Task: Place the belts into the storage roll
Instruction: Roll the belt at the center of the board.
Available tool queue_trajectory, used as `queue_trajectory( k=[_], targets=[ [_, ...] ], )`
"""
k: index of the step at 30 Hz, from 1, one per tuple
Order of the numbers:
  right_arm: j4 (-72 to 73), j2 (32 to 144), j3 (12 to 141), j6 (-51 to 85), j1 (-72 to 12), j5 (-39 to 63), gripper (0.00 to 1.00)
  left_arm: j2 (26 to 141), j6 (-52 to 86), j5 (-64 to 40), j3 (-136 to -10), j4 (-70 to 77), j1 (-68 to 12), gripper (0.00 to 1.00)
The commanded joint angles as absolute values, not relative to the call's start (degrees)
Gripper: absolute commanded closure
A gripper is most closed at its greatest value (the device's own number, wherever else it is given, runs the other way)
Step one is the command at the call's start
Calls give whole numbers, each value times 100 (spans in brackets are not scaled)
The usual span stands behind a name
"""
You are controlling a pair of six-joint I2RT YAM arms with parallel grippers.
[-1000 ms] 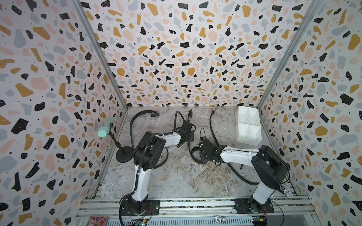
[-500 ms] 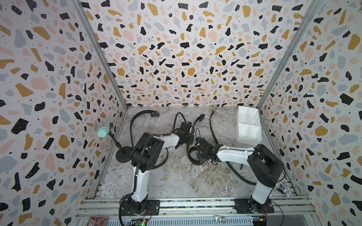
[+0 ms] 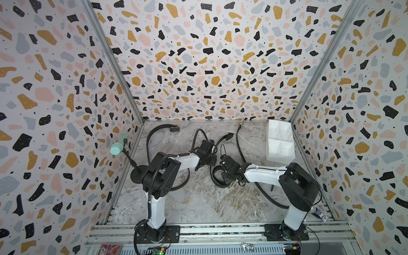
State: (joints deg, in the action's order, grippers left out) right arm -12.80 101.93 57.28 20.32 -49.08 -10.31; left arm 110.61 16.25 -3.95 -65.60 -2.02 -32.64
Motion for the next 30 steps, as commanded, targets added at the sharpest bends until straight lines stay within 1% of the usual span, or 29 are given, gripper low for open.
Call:
queue_trajectory(
  k=[1, 5, 9, 13, 18, 21, 24, 30],
  targets=[
    [-1765, 10409, 5494, 1970, -4988, -341, 96, 10550, 1772, -354, -6357, -247, -3270, 53],
    [-1737, 10389, 5468, 1963, -4961, -310, 96, 10037, 2037, -283, -5953, -272, -3270, 45],
    [-1726, 10388, 5449, 1967, -4948, -288, 97, 9568, 2566, -325, -5484, -433, -3291, 43],
    [-1694, 10380, 5423, 1974, -4935, -256, 97, 9257, 3331, -683, -4987, -417, -3498, 43],
    [-1640, 10326, 5320, 2013, -4945, -244, 96, 9101, 3793, -980, -4913, -387, -3851, 44],
    [-1602, 10293, 5256, 2038, -4948, -236, 97, 9081, 3792, -899, -4926, -446, -4019, 43],
    [-1562, 10311, 5242, 2054, -4948, -210, 97, 9317, 3677, -793, -4939, -594, -4085, 44],
    [-1529, 10317, 5280, 2038, -4947, -183, 96, 9696, 3489, -281, -5043, -646, -4130, 48]
  ],
)
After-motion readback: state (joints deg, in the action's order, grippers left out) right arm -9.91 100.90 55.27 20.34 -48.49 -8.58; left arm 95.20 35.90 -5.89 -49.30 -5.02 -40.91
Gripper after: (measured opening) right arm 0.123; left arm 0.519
